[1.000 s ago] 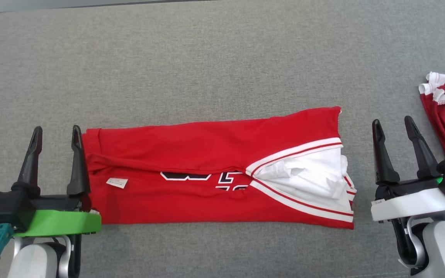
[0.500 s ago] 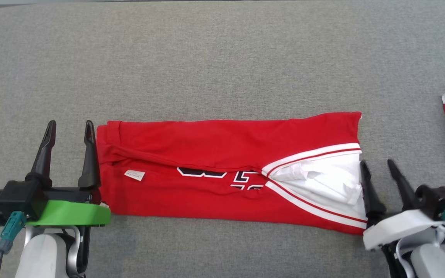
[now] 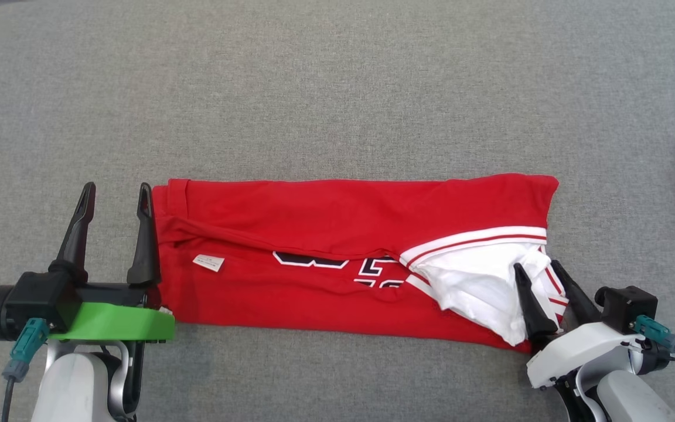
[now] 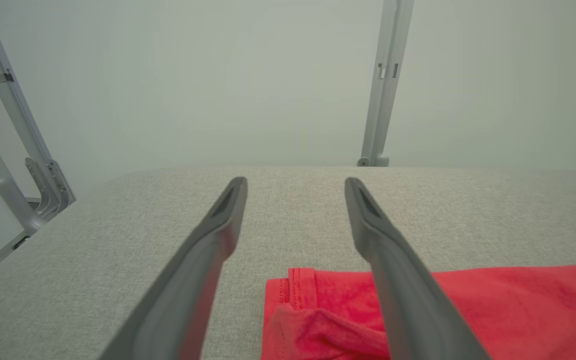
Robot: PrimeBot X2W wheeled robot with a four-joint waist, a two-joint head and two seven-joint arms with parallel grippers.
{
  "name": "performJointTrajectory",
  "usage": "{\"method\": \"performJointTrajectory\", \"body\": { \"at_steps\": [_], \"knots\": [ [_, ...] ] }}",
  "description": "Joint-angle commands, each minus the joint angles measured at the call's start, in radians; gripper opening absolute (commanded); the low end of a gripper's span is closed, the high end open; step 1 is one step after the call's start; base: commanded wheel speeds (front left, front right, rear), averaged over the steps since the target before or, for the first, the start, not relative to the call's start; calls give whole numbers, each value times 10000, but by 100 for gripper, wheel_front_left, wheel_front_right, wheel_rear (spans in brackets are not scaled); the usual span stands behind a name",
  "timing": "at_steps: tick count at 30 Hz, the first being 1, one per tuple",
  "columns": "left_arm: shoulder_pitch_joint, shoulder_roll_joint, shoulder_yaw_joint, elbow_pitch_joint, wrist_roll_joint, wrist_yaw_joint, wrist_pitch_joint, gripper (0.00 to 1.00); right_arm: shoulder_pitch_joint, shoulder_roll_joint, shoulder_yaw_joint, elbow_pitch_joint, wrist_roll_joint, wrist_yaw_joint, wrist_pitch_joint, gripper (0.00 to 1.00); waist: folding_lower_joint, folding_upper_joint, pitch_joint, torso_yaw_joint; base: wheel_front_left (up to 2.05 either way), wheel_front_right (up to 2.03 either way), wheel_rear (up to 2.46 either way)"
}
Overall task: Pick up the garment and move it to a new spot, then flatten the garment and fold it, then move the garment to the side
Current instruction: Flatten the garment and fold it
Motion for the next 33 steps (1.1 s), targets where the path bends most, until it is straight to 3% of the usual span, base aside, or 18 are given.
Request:
{"method": "performJointTrajectory", "body": {
  "at_steps": [1, 7, 21, 27, 33],
  "knots": [
    [-105, -38, 67, 12, 127, -33, -28, 100, 42, 78, 403, 388, 158, 37, 222, 0, 0, 0, -20, -16, 0, 0, 0],
    [-85, -88, 197, -48, 221, -84, -28, 100, -279, -295, 379, 464, 437, 8, 209, 0, 0, 0, 39, -160, 0, 0, 0],
    [-126, -155, 389, -191, 392, -186, -29, 100, 347, -1346, -2593, -642, 173, 12, 86, 0, 0, 0, 185, -894, 0, 0, 0],
    [-54, -130, 441, -213, 411, -197, -29, 100, 179, -1513, -2294, -1838, -249, 12, 85, 0, 0, 0, 161, -1080, 0, 0, 0],
    [42, -120, 438, -167, 432, -225, -27, 100, 37, -1427, -1120, -4392, -1264, 14, 995, 0, 0, 0, 3, -1196, 0, 0, 0]
  ]
}}
